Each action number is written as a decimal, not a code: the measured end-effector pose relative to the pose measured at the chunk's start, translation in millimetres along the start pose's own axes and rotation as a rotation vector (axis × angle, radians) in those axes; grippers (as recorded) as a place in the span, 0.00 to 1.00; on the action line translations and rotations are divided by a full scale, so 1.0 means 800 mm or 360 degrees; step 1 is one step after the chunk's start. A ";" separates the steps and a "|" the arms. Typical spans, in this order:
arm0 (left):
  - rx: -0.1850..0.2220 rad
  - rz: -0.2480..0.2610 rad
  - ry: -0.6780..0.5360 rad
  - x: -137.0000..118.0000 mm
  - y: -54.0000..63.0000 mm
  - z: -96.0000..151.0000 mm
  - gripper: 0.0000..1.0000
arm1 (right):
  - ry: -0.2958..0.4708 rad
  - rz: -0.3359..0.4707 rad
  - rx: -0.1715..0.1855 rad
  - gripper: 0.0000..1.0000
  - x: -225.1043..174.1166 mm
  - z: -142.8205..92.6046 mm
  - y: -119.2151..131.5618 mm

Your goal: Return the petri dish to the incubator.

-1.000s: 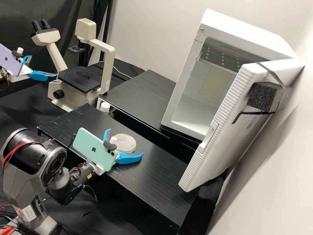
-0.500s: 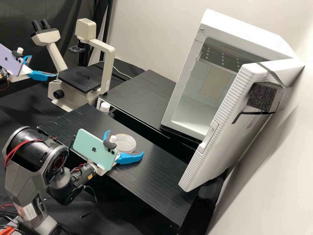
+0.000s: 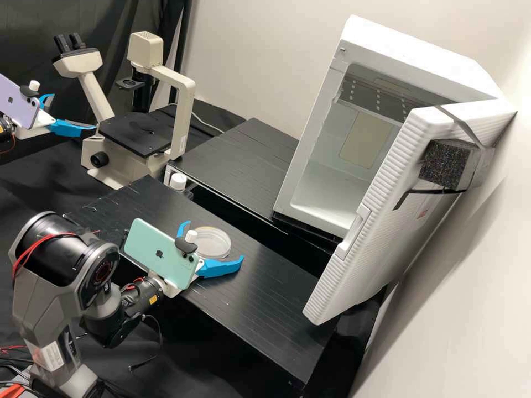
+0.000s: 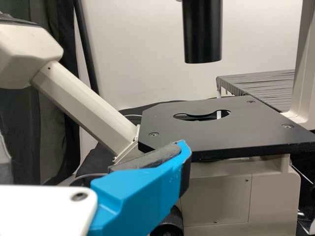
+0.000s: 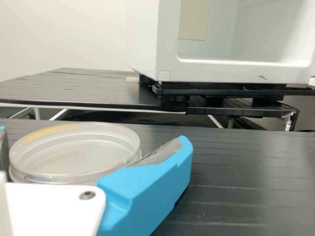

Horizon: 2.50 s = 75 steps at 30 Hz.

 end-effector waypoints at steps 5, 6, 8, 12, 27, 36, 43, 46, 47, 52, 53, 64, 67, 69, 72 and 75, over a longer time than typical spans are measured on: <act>0.0000 0.0000 0.0000 0.000 0.000 0.000 1.00 | 0.0006 -0.0004 0.0002 0.00 0.000 -0.001 -0.001; 0.0000 0.0000 0.0000 0.000 0.000 0.000 1.00 | 0.0005 -0.0004 0.0002 0.00 0.000 -0.001 -0.001; 0.0000 0.0000 0.0000 0.000 0.000 0.000 1.00 | 0.0005 -0.0004 0.0002 0.00 0.000 -0.001 -0.001; 0.0000 0.0000 0.0000 0.000 0.000 0.000 1.00 | 0.0004 -0.0001 0.0003 0.00 0.000 -0.001 -0.001; 0.0000 0.0000 0.0000 0.000 0.000 0.000 1.00 | -0.0002 -0.0001 0.0010 0.00 0.000 -0.002 -0.002; 0.0000 0.0000 0.0000 0.000 0.000 0.000 1.00 | -0.0013 0.0079 -0.0014 0.00 -0.004 0.016 0.031; 0.0000 0.0000 0.0000 0.000 0.000 0.000 1.00 | -0.0196 0.0353 0.0031 0.00 -0.002 0.045 0.082; 0.0000 0.0000 0.0000 0.000 0.000 0.000 1.00 | -0.0187 0.0457 0.0017 0.00 0.020 0.050 0.107; 0.0000 0.0000 0.0000 0.000 0.000 0.000 1.00 | -0.0173 0.0474 0.0011 0.00 0.030 0.050 0.114; 0.0000 0.0000 0.0000 0.000 0.000 0.000 1.00 | -0.0123 0.0528 -0.0010 0.00 0.079 0.057 0.139; 0.0000 0.0000 0.0000 0.000 0.000 0.000 1.00 | -0.0101 0.0553 -0.0016 0.00 0.094 0.058 0.147; 0.0000 0.0000 0.0000 0.000 0.000 0.000 1.00 | 0.0011 0.0692 -0.0009 0.00 0.187 0.068 0.181; 0.0000 0.0000 0.0000 0.000 0.000 0.000 1.00 | 0.0051 0.0722 0.0025 0.00 0.207 0.067 0.194; 0.0000 0.0000 0.0000 0.000 0.000 0.000 1.00 | 0.0048 0.0716 0.0049 0.00 0.220 0.069 0.199; 0.0000 0.0000 0.0000 0.000 0.000 0.000 1.00 | 0.0041 0.0691 0.0083 0.00 0.236 0.072 0.205; 0.0000 0.0000 0.0000 0.000 0.000 0.000 1.00 | 0.0047 0.0656 0.0100 0.00 0.252 0.075 0.208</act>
